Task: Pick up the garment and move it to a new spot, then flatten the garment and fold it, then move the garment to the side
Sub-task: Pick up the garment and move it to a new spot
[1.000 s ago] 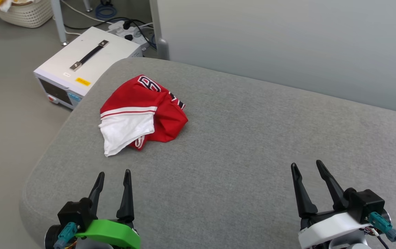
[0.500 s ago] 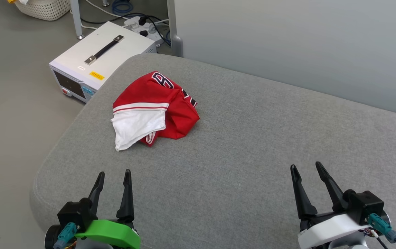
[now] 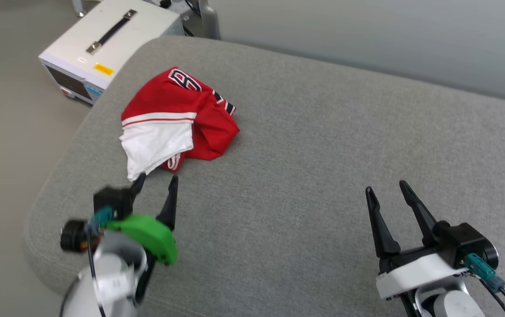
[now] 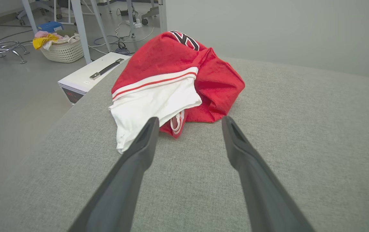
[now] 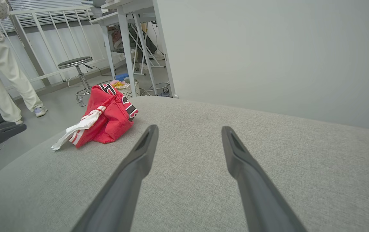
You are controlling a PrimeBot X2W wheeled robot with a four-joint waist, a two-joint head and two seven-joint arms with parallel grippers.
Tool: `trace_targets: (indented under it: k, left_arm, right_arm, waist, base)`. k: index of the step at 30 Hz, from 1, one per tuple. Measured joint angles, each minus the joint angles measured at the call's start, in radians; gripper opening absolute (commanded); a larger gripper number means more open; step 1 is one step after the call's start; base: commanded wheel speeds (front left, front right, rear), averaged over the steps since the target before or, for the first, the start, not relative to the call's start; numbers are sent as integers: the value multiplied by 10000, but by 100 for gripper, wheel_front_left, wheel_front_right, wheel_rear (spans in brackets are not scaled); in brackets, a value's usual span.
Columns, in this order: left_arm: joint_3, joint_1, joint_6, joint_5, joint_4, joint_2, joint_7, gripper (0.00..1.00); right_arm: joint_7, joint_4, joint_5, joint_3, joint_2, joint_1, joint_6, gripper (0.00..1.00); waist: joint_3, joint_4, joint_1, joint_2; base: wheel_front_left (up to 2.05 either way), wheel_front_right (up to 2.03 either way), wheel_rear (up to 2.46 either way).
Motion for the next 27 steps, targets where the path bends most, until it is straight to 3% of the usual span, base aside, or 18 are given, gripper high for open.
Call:
trace_targets:
  k: [7,11,20,27]
  left_arm:
    - [-1465,-2830,-17,-1231,1438,1198,2688,100]
    - [-2073,-4046,-40,-2031,2000,1887,3616,100]
    - [-2895,-5585,-40,-3108,3509,2688,4328,100]
    - [-3116,-6165,-42,-3193,4926,3068,4211,100]
  right_arm:
    - [0,-102,-249,230,10,-562,0,100]
    - [0,-109,-332,305,12,-829,0,100]
    - [0,-94,-351,514,12,-1263,0,100]
    - [0,-65,-397,546,8,-1445,0,100]
  waist:
    - [933,-391,0,0]
    - [1448,-665,1,0]
    - [2409,-1344,1,0]
    - [2961,-1814,2,0]
  base:
    - [0,0,0]
    - [0,0,0]
    - [0,0,0]
    - [0,0,0]
